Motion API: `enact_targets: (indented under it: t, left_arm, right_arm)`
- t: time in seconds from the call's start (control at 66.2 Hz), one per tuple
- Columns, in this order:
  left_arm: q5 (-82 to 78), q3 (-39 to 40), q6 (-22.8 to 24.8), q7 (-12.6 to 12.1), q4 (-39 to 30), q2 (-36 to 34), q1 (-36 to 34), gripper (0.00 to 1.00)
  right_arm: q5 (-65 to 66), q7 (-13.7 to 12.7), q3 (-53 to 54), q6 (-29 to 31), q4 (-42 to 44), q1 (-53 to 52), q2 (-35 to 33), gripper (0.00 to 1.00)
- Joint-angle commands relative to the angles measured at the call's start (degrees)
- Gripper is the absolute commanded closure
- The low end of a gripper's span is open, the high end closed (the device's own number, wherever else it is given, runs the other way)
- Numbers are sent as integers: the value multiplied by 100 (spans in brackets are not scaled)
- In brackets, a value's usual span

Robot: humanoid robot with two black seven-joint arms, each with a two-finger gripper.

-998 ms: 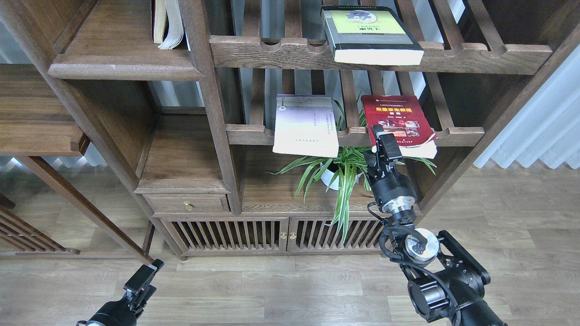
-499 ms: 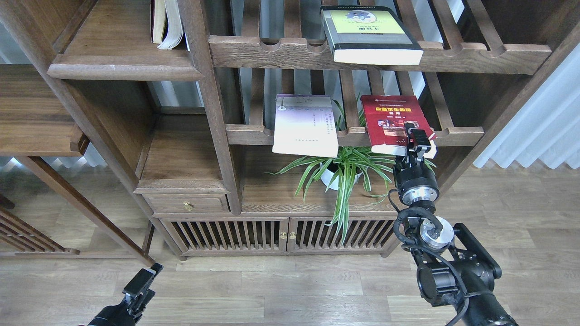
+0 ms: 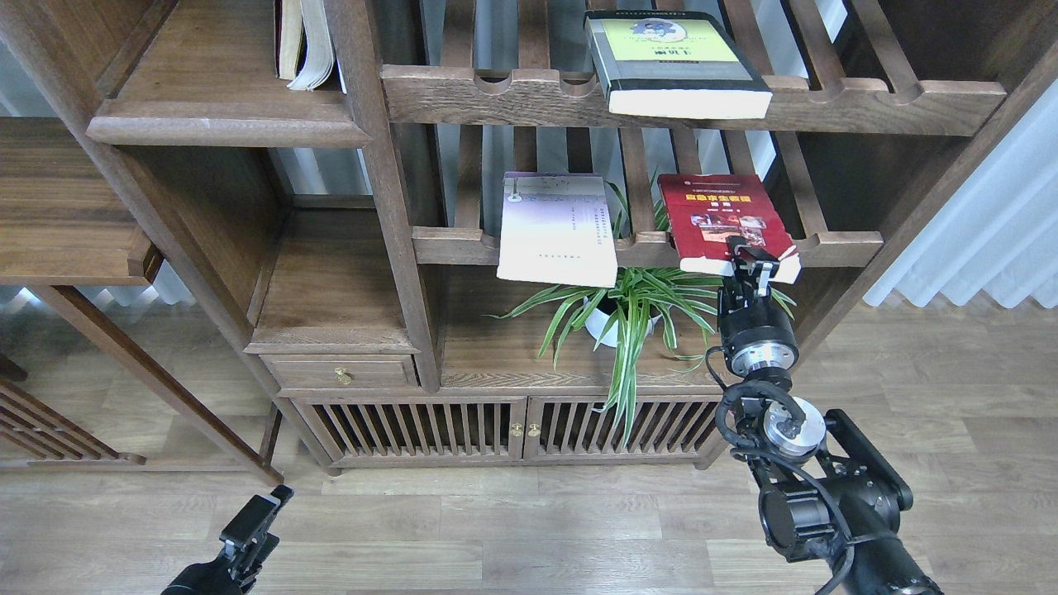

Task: Organize books on shelf
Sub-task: 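Grasp the red book's edge with the right gripper, then pull the red book off the shelf and lower it toward the left gripper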

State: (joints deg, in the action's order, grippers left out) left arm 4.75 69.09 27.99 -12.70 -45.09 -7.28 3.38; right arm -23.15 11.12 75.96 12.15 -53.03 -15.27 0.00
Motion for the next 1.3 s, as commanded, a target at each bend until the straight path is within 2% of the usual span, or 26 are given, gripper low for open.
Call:
enact_targets:
  t: [0.0, 0.106, 0.348, 0.544, 0.665, 0.862, 1.119, 1.209, 1.285]
  left_arm:
    - [0, -1, 1, 5, 0, -1, 39, 0]
    - [0, -1, 1, 5, 9, -1, 66, 0]
    - [0, 8, 1, 5, 0, 8, 66, 0]
    - [17, 8, 1, 5, 9, 25, 110, 0]
    - [17, 8, 1, 5, 9, 25, 110, 0]
    - [26, 8, 1, -4, 44, 25, 101, 0]
    - [26, -80, 1, -13, 70, 51, 110, 0]
    - [26, -106, 1, -48, 70, 43, 119, 0]
    - [35, -167, 1, -4, 70, 43, 136, 0]
  right_arm:
    - [-111, -13, -46, 332, -164, 33, 0, 95]
    - [-348, -13, -177, 578, -567, 138, 0, 95]
    - [-770, 66, -230, 701, -1851, 814, 0, 95]
    - [-1121, 66, 42, 1219, -2642, 1614, 0, 95]
    - [-1323, 66, 209, 1585, -2862, 2115, -17, 95]
    - [-2202, 57, 482, 1585, -3310, 3152, -773, 95]
    - [-2326, -31, 376, 1585, -3346, 4225, -1292, 95]
    - [-2326, -171, 183, 1585, -3337, 4497, -1327, 95]
    - [-2317, -391, -80, 1585, -3337, 4655, -1336, 95]
